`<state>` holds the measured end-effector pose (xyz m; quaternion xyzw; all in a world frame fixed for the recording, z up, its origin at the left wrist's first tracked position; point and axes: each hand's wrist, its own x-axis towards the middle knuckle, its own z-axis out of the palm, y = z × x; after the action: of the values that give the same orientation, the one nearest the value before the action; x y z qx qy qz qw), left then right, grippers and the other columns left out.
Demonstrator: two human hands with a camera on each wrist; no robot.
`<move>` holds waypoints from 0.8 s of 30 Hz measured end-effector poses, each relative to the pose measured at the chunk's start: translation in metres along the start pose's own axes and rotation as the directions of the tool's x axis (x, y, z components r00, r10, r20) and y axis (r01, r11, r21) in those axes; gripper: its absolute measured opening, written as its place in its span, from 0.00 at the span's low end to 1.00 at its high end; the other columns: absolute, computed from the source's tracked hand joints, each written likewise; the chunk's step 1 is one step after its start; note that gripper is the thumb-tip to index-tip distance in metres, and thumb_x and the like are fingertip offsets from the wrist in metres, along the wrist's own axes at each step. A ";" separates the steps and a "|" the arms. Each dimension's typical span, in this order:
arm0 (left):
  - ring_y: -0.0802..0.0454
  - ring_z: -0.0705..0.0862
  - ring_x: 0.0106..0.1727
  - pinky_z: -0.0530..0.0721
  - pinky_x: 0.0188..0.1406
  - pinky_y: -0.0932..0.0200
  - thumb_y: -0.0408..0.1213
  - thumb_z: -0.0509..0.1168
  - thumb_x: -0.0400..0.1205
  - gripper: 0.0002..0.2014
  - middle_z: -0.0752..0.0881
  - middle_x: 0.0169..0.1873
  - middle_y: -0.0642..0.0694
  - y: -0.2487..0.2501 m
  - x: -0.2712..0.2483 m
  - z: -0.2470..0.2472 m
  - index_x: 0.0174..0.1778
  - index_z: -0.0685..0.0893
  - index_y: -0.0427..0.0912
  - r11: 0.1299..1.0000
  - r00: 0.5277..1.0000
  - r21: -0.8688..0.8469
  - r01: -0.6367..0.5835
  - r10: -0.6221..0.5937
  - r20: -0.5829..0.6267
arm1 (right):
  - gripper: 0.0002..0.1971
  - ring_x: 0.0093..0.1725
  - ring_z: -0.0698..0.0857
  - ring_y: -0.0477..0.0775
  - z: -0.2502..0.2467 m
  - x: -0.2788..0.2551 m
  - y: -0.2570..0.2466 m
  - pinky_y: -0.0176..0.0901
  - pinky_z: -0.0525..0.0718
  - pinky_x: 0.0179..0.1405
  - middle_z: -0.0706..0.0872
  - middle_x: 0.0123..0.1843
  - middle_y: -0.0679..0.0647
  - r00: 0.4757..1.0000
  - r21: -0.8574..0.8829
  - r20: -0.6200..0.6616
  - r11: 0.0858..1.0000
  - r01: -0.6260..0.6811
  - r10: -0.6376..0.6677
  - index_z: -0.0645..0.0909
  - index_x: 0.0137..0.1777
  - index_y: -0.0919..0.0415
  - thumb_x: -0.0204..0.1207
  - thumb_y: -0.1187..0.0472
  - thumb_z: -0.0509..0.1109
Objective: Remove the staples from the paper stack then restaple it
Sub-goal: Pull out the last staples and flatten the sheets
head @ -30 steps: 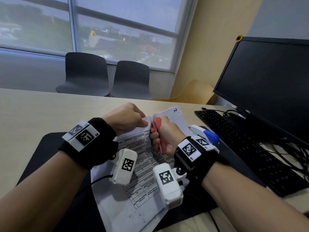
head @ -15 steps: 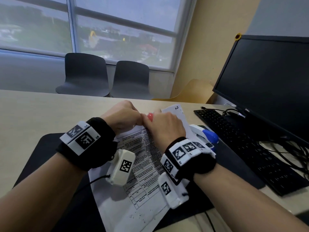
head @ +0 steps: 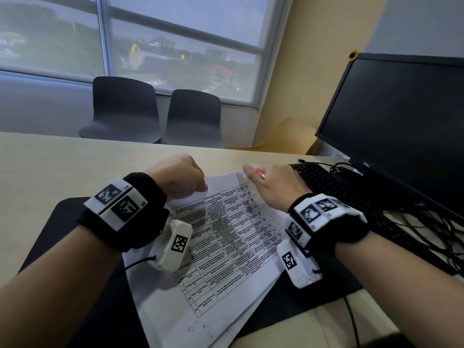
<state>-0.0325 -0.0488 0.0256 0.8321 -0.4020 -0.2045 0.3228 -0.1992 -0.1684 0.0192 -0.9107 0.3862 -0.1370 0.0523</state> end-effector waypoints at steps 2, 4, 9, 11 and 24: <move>0.53 0.72 0.24 0.69 0.26 0.66 0.33 0.74 0.79 0.08 0.86 0.26 0.49 -0.003 0.000 0.002 0.51 0.92 0.35 1.000 1.000 -0.005 0.008 -0.008 0.017 | 0.32 0.32 0.90 0.56 -0.003 -0.001 0.008 0.49 0.86 0.33 0.91 0.37 0.59 0.970 0.148 0.239 0.986 -0.083 0.046 0.81 0.46 0.61 0.80 0.30 0.55; 0.55 0.71 0.25 0.70 0.30 0.64 0.33 0.73 0.80 0.08 0.86 0.40 0.53 -0.005 0.001 0.004 0.53 0.92 0.37 0.999 1.000 -0.037 0.011 -0.010 0.021 | 0.27 0.40 0.91 0.58 0.003 -0.001 0.015 0.53 0.90 0.42 0.92 0.41 0.57 0.945 0.139 0.324 0.990 -0.008 -0.038 0.80 0.51 0.58 0.78 0.32 0.63; 0.55 0.77 0.32 0.72 0.32 0.66 0.33 0.72 0.80 0.08 0.85 0.32 0.51 -0.004 0.003 0.006 0.54 0.92 0.41 0.999 0.999 -0.049 -0.024 0.025 0.024 | 0.20 0.43 0.82 0.51 0.016 0.005 0.019 0.44 0.77 0.40 0.85 0.43 0.49 0.923 -0.044 0.332 0.975 0.219 -0.192 0.79 0.46 0.52 0.78 0.35 0.66; 0.54 0.78 0.33 0.72 0.32 0.66 0.33 0.71 0.80 0.07 0.82 0.29 0.52 -0.004 0.003 0.007 0.52 0.92 0.41 0.998 0.999 -0.057 -0.028 0.030 0.025 | 0.18 0.44 0.80 0.50 0.013 0.007 0.011 0.44 0.77 0.42 0.82 0.46 0.49 0.930 -0.053 0.235 0.952 0.303 -0.283 0.79 0.49 0.53 0.80 0.37 0.66; 0.56 0.71 0.22 0.62 0.05 0.73 0.31 0.67 0.81 0.10 0.76 0.22 0.50 -0.003 -0.006 0.003 0.54 0.92 0.39 0.996 0.997 0.048 -0.081 0.080 0.018 | 0.04 0.32 0.84 0.51 0.016 0.028 -0.040 0.39 0.65 0.24 0.86 0.38 0.52 0.521 -0.605 0.189 0.320 0.729 -0.832 0.87 0.47 0.59 0.74 0.61 0.75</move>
<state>-0.0367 -0.0440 0.0218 0.8212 -0.4427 -0.1881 0.3071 -0.1489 -0.1605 0.0181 -0.9292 -0.0785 -0.0813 -0.3520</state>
